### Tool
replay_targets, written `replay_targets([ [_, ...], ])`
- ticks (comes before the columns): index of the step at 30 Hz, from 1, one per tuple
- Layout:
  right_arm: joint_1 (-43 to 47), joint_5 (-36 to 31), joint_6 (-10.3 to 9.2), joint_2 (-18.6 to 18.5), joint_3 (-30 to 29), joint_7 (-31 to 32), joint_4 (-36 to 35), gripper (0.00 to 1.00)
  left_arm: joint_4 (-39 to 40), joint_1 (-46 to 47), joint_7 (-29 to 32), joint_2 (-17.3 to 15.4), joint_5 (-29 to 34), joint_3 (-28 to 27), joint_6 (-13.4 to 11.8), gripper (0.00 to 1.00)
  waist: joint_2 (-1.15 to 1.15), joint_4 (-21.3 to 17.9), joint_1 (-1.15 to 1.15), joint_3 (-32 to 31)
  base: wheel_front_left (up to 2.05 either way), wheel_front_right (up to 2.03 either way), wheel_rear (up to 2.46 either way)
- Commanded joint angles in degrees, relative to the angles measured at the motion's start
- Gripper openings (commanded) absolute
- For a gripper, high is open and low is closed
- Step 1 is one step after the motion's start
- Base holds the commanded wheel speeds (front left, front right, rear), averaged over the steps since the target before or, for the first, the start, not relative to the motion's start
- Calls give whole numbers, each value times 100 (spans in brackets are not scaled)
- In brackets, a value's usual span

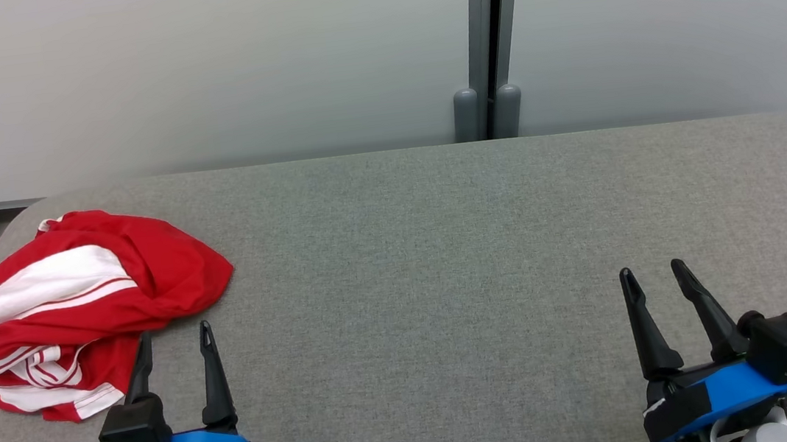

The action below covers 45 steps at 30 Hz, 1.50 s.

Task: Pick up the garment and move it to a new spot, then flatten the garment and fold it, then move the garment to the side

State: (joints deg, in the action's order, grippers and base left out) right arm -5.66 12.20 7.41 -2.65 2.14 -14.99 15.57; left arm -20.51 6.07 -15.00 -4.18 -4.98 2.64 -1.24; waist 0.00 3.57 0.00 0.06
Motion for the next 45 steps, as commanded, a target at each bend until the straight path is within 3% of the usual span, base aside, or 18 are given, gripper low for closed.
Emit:
replay_targets([
  [1,-24,-38,15,-41,-20,-30,10,100,-26,37,-29,-22,-10,11,-35,100,0,0,0,3,0,0,0],
  [27,-58,7,15,-40,-34,-29,118,100,-132,144,-28,-102,-149,69,-120,100,0,88,0,20,0,0,0],
  [45,-108,-11,14,-39,43,-26,111,100,62,158,-28,-236,-212,-5,-211,100,0,804,0,160,0,0,0],
])
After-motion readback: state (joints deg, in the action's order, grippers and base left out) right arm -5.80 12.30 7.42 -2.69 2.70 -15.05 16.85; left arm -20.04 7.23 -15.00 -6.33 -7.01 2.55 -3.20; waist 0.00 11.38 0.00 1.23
